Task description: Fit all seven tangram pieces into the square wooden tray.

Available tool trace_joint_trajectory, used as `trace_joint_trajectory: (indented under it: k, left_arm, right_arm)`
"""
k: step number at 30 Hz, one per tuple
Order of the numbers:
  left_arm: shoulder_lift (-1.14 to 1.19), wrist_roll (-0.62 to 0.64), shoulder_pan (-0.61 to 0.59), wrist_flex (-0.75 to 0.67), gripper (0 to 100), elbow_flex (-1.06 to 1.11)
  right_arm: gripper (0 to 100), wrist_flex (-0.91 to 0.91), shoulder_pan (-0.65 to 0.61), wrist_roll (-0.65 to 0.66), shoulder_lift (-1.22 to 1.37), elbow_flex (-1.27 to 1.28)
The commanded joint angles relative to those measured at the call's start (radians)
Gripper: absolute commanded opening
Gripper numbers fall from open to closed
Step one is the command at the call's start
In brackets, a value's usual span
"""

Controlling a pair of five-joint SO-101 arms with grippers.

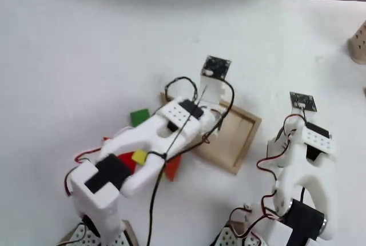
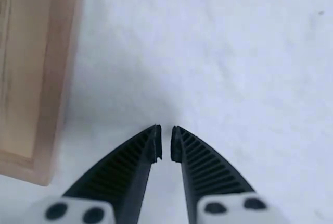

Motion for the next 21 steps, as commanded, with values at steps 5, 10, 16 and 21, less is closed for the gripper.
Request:
trace_joint_trajectory:
  k: [5,10,16,21]
  left_arm:
    - [0.147,-0.012,-0.018,0.086,2,-0.239]
    - [0.220,-0.012,-0.028,0.120,2,-0.353]
    - [0.217,-0.012,-0.024,0.186,2,-0.393]
    - [0.148,-0.012,0.004,0.265,2,-0.391]
  right_arm:
    - [4.5,-0.015,-0.008,0.011,-0.016,-0.005]
    - [4.5,-0.015,-0.008,0.011,-0.016,-0.005]
    - [4.5,-0.015,-0.008,0.011,-0.016,-0.005]
    - [4.5,-0.028,-0.010,0.006,-0.016,-0.005]
